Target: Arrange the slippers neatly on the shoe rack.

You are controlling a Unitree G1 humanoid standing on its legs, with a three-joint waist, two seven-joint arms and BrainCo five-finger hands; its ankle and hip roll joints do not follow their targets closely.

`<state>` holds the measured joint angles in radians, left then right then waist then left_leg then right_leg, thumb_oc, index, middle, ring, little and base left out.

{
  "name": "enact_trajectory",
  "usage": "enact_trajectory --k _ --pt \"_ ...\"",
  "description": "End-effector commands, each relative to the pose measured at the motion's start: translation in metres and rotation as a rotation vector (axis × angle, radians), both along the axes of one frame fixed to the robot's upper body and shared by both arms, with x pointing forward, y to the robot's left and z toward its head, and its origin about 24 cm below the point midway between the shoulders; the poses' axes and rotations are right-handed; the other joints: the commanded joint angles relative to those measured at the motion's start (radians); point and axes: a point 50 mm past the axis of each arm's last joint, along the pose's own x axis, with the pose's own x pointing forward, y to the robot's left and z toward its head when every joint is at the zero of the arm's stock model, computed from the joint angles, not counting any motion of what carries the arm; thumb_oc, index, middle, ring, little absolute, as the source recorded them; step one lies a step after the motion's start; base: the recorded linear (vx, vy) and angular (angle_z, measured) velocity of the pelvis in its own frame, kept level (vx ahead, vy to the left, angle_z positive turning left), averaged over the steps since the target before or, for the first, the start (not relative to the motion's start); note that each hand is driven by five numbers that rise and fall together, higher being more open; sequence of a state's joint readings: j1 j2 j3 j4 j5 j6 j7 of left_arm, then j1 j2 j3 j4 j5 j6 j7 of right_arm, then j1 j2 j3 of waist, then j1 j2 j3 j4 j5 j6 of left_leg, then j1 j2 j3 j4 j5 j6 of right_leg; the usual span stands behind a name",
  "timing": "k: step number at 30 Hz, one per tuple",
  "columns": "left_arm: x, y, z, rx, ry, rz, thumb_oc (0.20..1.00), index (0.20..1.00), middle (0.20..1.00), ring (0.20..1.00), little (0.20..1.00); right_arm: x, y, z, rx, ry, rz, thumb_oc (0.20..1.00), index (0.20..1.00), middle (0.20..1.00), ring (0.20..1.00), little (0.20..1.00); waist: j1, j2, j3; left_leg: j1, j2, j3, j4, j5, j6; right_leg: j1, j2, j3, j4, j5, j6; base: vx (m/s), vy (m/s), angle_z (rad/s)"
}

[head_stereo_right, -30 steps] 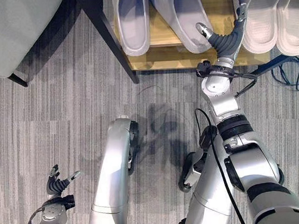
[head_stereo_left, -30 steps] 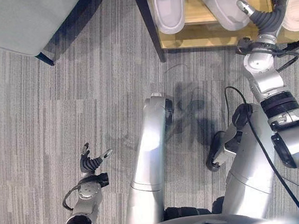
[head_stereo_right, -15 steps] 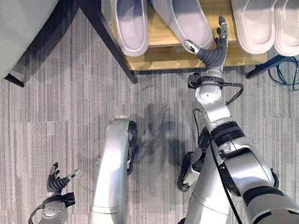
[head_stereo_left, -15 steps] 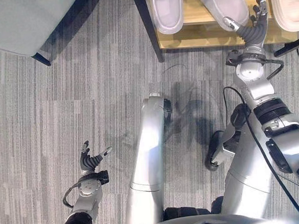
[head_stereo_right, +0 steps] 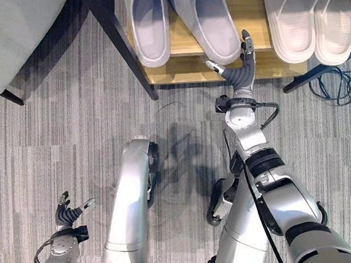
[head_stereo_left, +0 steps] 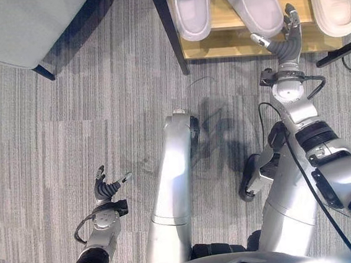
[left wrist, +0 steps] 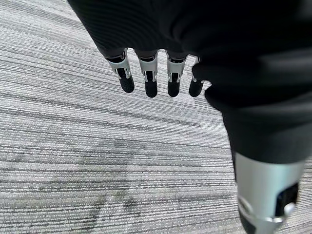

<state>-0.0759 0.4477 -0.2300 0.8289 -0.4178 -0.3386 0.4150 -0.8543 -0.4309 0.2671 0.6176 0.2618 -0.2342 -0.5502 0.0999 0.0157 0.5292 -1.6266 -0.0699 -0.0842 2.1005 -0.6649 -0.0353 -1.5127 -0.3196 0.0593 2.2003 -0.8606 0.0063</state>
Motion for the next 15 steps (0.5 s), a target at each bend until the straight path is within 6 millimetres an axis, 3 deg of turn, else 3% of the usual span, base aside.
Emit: enact_trajectory --k 1,15 --pt "-0.014 0.012 -0.005 0.037 0.030 0.047 1.000 1.000 1.000 1.000 1.000 -0.004 0.014 0.024 -0.021 -0.120 0.072 1.000 1.000 1.000 1.000 1.000 0.033 -0.032 -0.009 0.057 -0.023 -0.135 0.036 -0.115 -0.070 0.028 -0.034 0.110 0.079 0.141 0.030 0.00 0.000 0.00" --pt "-0.010 0.010 -0.005 0.042 0.030 0.037 1.000 1.000 1.000 1.000 1.000 -0.005 0.035 0.020 -0.112 -0.098 0.194 1.000 1.000 1.000 1.000 1.000 0.033 -0.037 -0.009 0.057 -0.025 -0.136 0.030 -0.116 -0.077 0.039 -0.034 0.114 0.076 0.146 0.035 0.00 0.000 0.00"
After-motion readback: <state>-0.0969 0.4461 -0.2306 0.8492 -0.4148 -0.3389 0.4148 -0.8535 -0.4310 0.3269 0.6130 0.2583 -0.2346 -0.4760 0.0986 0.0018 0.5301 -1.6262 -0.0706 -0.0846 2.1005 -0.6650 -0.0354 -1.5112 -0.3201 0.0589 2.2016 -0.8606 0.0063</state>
